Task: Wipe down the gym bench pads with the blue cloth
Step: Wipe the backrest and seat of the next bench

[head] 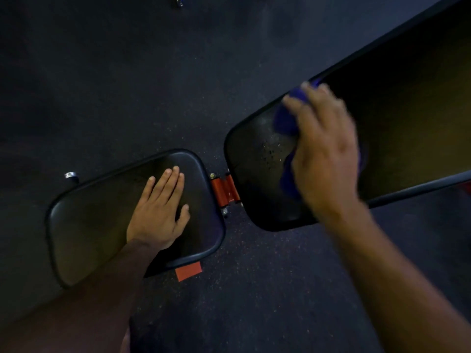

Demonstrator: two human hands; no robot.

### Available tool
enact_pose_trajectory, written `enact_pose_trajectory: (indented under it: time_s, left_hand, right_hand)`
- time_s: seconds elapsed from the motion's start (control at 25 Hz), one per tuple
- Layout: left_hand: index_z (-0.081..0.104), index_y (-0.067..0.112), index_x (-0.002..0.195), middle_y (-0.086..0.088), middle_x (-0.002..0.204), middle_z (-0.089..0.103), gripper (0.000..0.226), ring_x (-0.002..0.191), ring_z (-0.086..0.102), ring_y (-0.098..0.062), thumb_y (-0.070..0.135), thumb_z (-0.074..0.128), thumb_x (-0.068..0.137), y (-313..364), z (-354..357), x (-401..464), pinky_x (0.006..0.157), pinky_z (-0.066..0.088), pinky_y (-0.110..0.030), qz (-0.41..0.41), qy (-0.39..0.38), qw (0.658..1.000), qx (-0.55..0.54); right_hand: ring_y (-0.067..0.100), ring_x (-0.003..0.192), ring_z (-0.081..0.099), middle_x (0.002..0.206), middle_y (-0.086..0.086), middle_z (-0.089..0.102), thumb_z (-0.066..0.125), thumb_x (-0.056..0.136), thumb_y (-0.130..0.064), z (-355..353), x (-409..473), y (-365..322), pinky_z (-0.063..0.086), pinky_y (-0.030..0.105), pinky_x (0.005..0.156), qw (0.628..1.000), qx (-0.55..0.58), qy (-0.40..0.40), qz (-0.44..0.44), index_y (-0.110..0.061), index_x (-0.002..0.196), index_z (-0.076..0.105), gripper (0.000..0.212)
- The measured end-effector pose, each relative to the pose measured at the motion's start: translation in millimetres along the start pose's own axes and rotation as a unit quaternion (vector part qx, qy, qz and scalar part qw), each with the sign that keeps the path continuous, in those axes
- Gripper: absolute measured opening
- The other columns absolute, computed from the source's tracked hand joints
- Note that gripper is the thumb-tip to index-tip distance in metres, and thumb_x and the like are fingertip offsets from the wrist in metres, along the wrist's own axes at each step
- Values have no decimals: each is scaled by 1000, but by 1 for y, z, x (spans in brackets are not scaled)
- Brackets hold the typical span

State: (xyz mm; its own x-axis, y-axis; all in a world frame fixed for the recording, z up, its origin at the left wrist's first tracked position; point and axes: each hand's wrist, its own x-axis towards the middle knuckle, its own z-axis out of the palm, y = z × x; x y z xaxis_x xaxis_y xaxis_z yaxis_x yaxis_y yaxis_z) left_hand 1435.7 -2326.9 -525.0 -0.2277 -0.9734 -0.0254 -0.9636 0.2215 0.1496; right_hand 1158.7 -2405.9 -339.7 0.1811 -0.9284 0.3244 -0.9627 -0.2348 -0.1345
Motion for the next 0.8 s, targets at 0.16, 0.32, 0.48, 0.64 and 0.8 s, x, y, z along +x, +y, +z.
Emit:
enact_pose_trajectory:
  time_s: [0.16, 0.32, 0.48, 0.64, 0.8]
  left_hand:
    - [33, 1, 157, -14, 167, 26, 71, 155, 22, -26, 42, 30, 99, -1, -1, 0, 127, 12, -47, -4, -4, 1000, -3]
    - [33, 1, 156, -15, 166, 26, 72, 155, 22, -27, 38, 34, 94, 1, -1, 3, 127, 13, -48, -1, -5, 1000, -6]
    - [34, 1, 156, -15, 167, 27, 74, 155, 24, -27, 37, 35, 92, 1, 0, 3, 126, 14, -48, -2, -4, 1000, -1]
    - [33, 1, 156, -15, 167, 26, 74, 155, 23, -26, 38, 36, 92, 1, 1, 3, 126, 16, -49, 0, -7, 1000, 11]
    - [31, 1, 157, -14, 167, 24, 73, 155, 22, -26, 39, 35, 94, -2, 2, 1, 126, 15, -49, 0, -11, 1000, 2]
  right_hand:
    - [39, 150, 14, 160, 13, 29, 53, 95, -24, 31, 35, 36, 9, 65, 118, 978, -167, -119, 28, -22, 149, 36, 57]
    - [45, 149, 11, 159, 17, 28, 51, 91, -21, 76, 23, 12, 9, 68, 116, 975, -195, -102, 24, -19, 148, 38, 59]
    - [45, 149, 11, 158, 19, 29, 37, 93, -22, 127, -3, -54, 6, 66, 117, 969, -145, -190, -66, -16, 144, 46, 52]
    - [34, 150, 18, 159, 15, 29, 41, 101, -18, 145, -13, -82, 10, 49, 123, 945, -61, -305, -101, -17, 147, 42, 46]
    - [33, 144, 35, 155, 12, 38, 51, 90, -3, 85, 28, -63, 31, 45, 116, 992, 50, -111, -40, -18, 145, 48, 57]
